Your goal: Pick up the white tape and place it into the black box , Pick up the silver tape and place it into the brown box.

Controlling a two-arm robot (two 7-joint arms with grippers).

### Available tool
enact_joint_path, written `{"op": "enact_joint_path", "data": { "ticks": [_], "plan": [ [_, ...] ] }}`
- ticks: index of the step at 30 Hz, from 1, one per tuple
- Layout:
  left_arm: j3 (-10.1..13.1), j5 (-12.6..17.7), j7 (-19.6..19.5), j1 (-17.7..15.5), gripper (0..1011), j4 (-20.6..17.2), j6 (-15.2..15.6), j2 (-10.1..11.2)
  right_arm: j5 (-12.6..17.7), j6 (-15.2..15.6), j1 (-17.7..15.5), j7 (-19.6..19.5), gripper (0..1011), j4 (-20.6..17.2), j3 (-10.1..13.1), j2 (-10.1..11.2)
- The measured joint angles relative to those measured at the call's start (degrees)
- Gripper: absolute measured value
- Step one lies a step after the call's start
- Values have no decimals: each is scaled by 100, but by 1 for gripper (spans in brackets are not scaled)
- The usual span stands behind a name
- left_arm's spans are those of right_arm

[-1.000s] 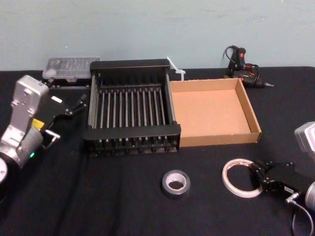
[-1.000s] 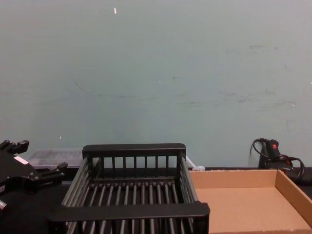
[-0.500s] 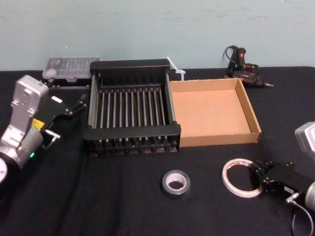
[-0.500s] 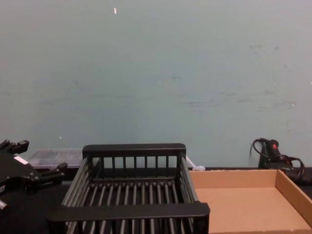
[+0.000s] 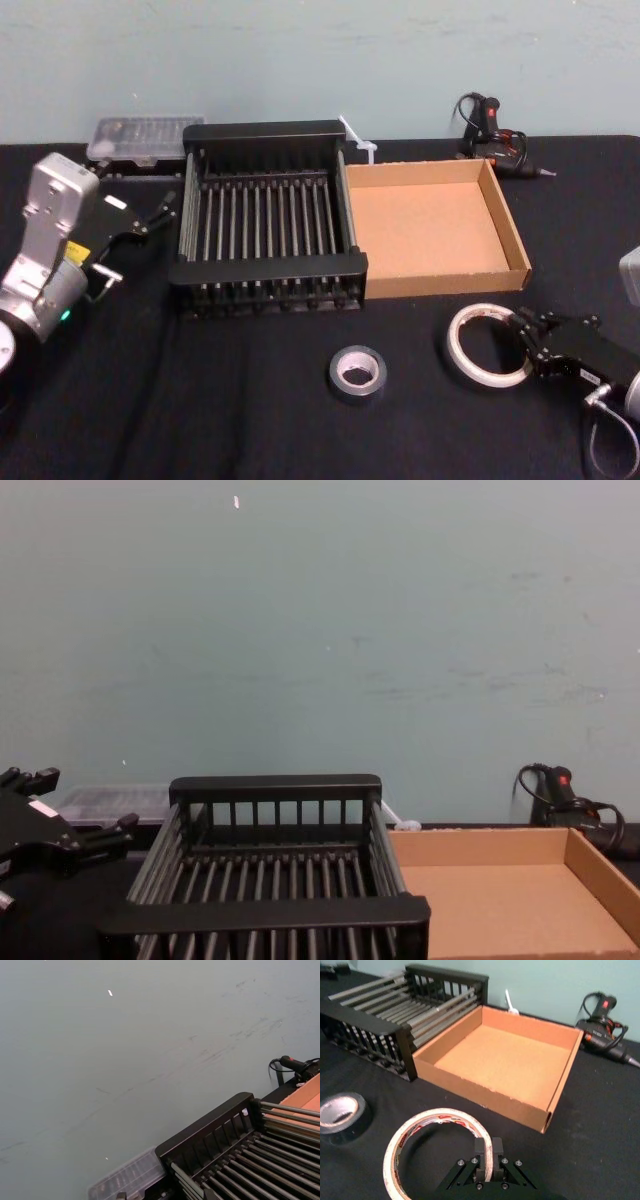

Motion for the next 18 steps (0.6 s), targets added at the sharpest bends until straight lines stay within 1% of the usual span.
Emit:
{"op": "enact_joint_path", "data": {
  "ticks": [12, 18],
  "plan": [
    [0, 0, 0, 0, 1001, 0, 0, 0, 132, -548, -125, 107, 94, -87, 118, -44],
    [0, 0, 0, 0, 1001, 0, 0, 0, 184, -666, -124, 117, 94, -91, 152, -79]
  ]
}}
